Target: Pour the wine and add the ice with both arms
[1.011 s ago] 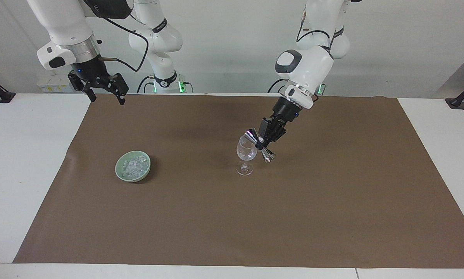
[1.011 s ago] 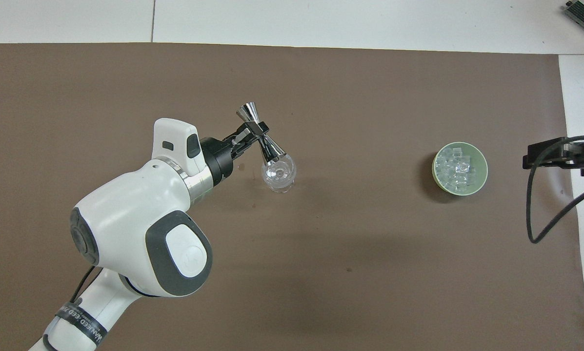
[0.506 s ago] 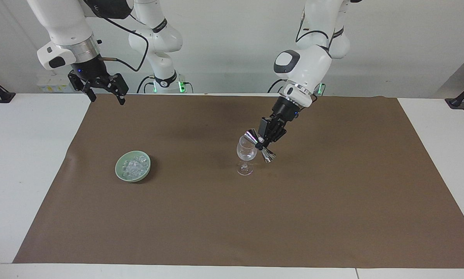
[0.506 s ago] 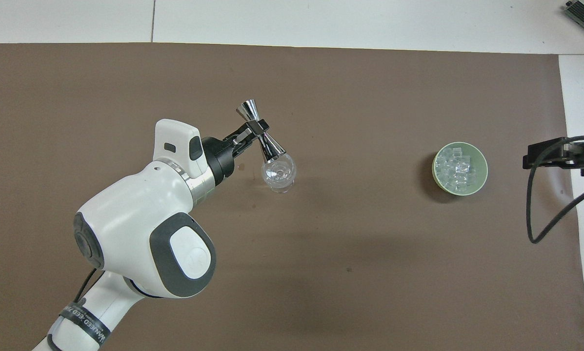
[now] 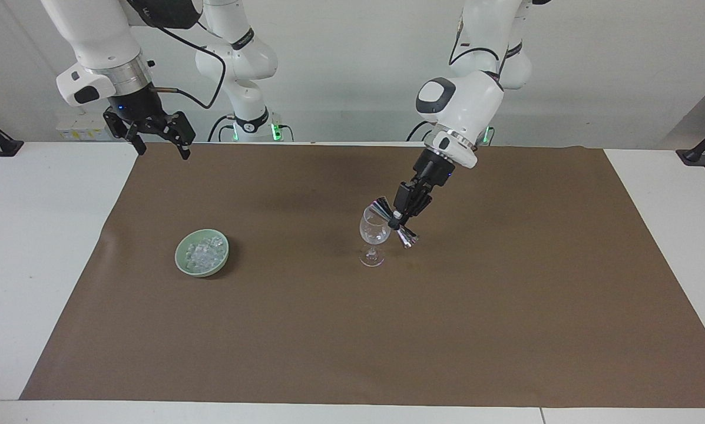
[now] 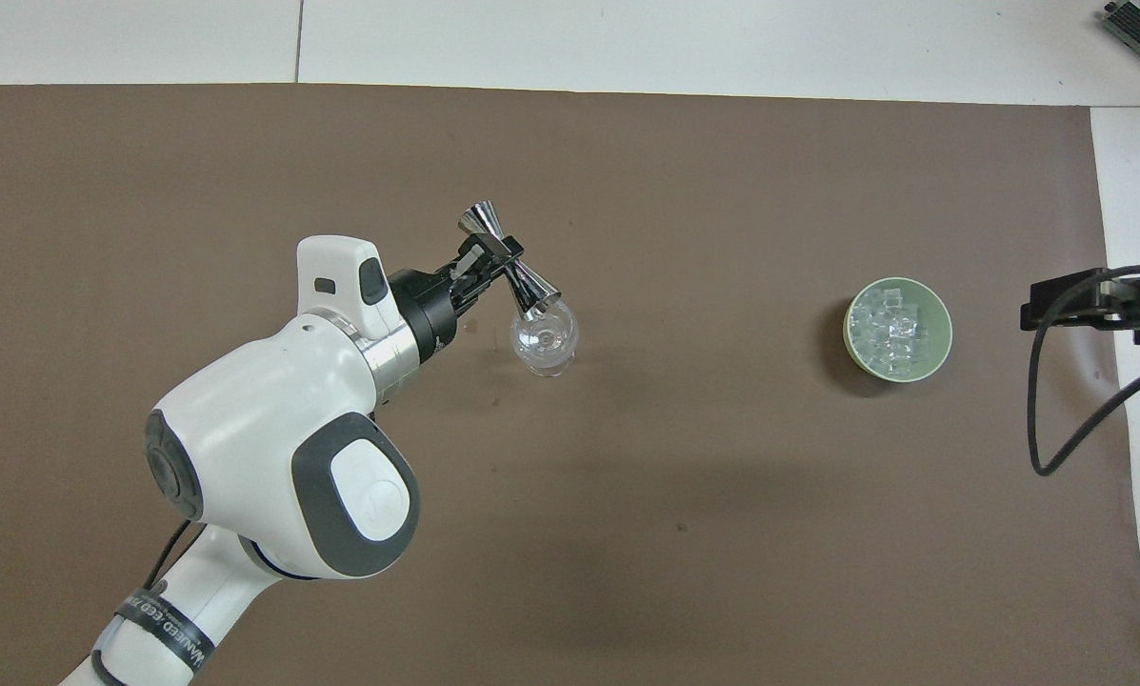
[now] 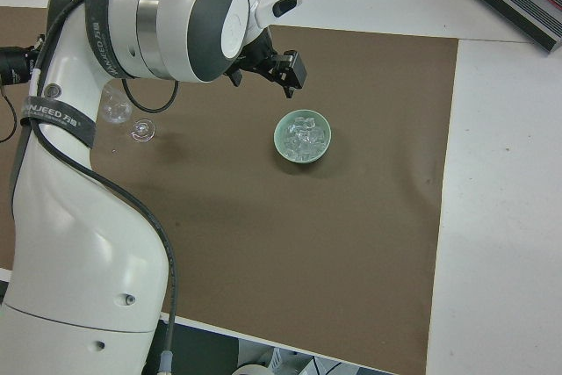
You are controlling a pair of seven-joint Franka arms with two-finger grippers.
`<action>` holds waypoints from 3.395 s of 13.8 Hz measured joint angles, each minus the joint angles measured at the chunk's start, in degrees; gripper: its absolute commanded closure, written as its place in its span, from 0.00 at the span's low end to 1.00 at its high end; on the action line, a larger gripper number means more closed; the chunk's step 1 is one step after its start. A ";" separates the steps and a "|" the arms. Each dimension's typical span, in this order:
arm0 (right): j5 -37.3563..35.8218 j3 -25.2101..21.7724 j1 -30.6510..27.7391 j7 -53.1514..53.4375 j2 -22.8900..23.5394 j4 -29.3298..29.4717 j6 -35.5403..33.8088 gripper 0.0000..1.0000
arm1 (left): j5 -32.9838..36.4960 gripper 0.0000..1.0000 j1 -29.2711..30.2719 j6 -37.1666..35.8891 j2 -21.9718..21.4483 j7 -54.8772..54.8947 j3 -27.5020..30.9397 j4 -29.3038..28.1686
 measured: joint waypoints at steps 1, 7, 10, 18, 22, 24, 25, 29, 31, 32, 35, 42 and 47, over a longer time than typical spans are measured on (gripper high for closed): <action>0.00 0.00 0.00 0.00 0.00 -0.01 0.00 0.00 | -0.46 1.00 2.11 -3.27 -0.55 -0.46 0.16 0.12; 0.00 0.01 0.00 -0.14 -0.01 -0.06 0.00 0.00 | -8.03 1.00 22.28 -29.35 -5.50 -0.49 1.19 0.30; 0.00 0.15 0.01 -4.33 -0.01 -0.60 0.00 0.00 | -10.12 1.00 31.74 -39.95 -5.99 -0.56 1.37 -0.02; 0.00 -0.47 -0.27 -26.34 0.27 -9.43 10.06 0.00 | -13.69 1.00 44.27 -51.12 -2.91 -0.68 1.31 -2.26; 0.00 -0.52 -0.35 -33.56 1.81 -14.02 18.26 0.00 | -14.59 1.00 46.25 -52.78 -2.75 -1.74 1.22 -3.47; 0.00 -0.54 -0.36 -36.73 3.62 -15.80 22.49 0.00 | -15.67 1.00 46.99 -53.47 -2.66 -2.06 1.22 -4.33; 0.00 -0.55 -0.36 -37.39 4.65 -16.76 24.89 0.00 | -16.03 1.00 47.27 -53.92 -2.52 -2.41 1.24 -4.68; 0.00 -0.55 -0.36 -38.79 7.74 -19.93 31.79 0.00 | -18.11 1.00 50.44 -58.49 1.42 -3.50 1.19 -5.24; 0.00 -0.55 -0.36 -40.67 9.03 -20.33 32.53 0.00 | -18.48 1.00 53.03 -60.93 4.44 -5.29 1.21 -4.97; 0.00 -0.56 -0.36 -41.76 9.89 -20.42 33.65 0.00 | -18.51 1.00 54.17 -62.12 5.75 -6.77 1.22 -4.57; 0.00 -0.59 -0.36 -45.65 12.13 -20.59 36.40 0.00 | -18.52 1.00 55.98 -63.62 8.64 -9.22 1.22 -3.12; 0.00 -0.59 -0.36 -46.43 13.59 -24.71 42.93 0.00 | -18.60 1.00 57.13 -66.02 15.00 -11.35 1.18 -0.01; 0.00 -0.59 -0.36 -46.43 13.64 -25.27 42.97 0.08 | -18.86 1.00 57.74 -68.30 19.78 -15.06 1.18 2.49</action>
